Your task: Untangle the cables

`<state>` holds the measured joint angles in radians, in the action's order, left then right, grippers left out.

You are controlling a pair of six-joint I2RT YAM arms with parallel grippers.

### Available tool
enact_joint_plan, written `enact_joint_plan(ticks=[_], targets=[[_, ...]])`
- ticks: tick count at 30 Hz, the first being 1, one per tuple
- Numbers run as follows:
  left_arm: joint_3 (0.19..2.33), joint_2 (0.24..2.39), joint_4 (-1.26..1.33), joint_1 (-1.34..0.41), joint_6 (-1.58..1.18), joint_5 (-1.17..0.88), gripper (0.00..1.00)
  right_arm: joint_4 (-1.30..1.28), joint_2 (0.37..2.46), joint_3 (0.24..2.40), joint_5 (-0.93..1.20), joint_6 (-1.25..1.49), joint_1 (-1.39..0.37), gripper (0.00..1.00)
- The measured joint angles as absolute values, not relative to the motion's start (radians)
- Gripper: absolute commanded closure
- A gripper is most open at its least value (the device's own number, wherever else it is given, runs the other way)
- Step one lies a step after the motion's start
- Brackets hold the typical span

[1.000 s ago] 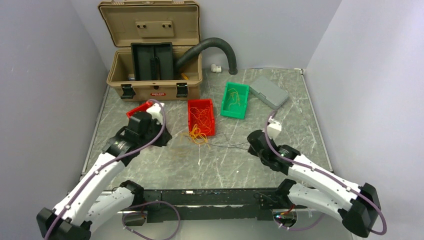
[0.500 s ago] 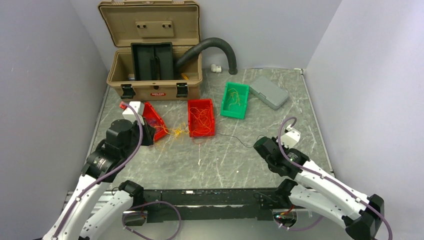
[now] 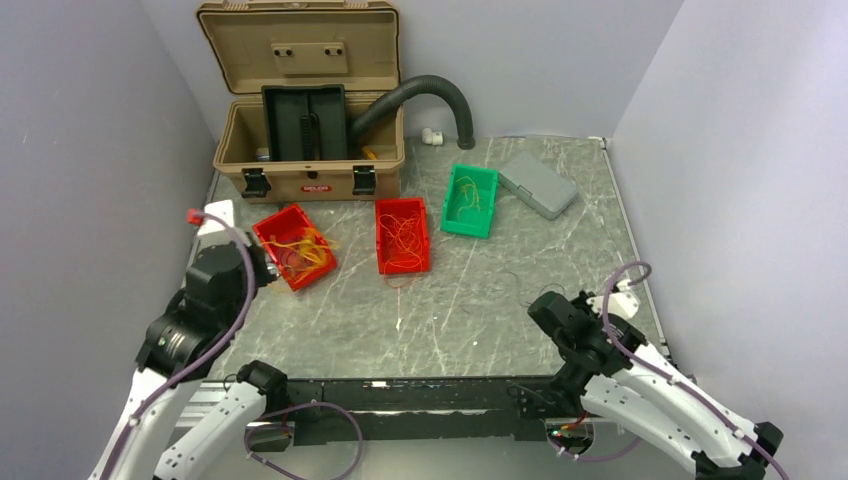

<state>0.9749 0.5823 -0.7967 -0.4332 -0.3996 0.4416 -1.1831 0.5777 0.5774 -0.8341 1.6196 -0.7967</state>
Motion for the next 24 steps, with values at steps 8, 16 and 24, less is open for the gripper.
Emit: enact_joint_plan(ticks=[8,16,24], targets=[[0.984,0.419,-0.781,-0.430,-0.394,0.643,1.00,-1.241,0.611,0.581,-0.868,1.633,-0.793,1.00],[1.008,0.464,-0.691,-0.430,-0.244,0.196,1.00,-0.757,0.581,0.573,-0.655,1.040,-0.793,0.64],[1.062,0.637,-0.605,-0.430,-0.211,-0.254,1.00,-0.512,0.734,0.631,-0.373,0.654,-0.793,0.06]])
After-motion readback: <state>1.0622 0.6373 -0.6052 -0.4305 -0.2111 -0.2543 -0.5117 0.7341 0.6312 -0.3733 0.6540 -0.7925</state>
